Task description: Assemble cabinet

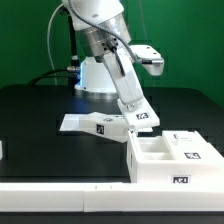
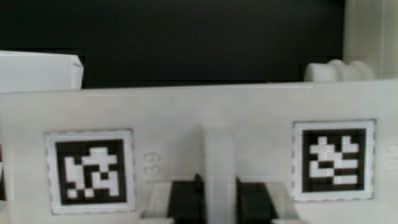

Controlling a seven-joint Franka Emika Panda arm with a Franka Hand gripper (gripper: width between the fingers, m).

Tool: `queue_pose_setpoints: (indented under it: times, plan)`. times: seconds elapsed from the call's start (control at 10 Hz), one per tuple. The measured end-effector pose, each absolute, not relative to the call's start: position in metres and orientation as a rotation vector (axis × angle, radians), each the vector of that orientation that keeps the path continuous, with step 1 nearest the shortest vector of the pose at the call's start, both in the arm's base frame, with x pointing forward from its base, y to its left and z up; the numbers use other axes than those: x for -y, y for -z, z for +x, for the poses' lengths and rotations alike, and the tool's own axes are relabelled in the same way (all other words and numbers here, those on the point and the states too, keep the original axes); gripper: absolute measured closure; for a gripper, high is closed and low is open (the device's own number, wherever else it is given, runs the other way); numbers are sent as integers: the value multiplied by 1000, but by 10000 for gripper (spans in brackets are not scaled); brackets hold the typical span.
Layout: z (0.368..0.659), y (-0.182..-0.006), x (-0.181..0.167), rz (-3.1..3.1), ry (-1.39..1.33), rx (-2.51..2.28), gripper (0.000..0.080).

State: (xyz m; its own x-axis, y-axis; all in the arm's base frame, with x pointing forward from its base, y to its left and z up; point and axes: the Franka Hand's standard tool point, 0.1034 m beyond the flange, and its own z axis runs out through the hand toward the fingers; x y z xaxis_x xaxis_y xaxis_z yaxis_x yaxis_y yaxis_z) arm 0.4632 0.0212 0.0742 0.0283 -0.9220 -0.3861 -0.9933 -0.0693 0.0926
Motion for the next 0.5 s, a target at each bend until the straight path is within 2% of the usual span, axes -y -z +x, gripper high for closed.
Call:
queue_pose_setpoints:
  times: [0.5]
  plan:
    - [468, -72, -23, -2101, -515, -1995, 735]
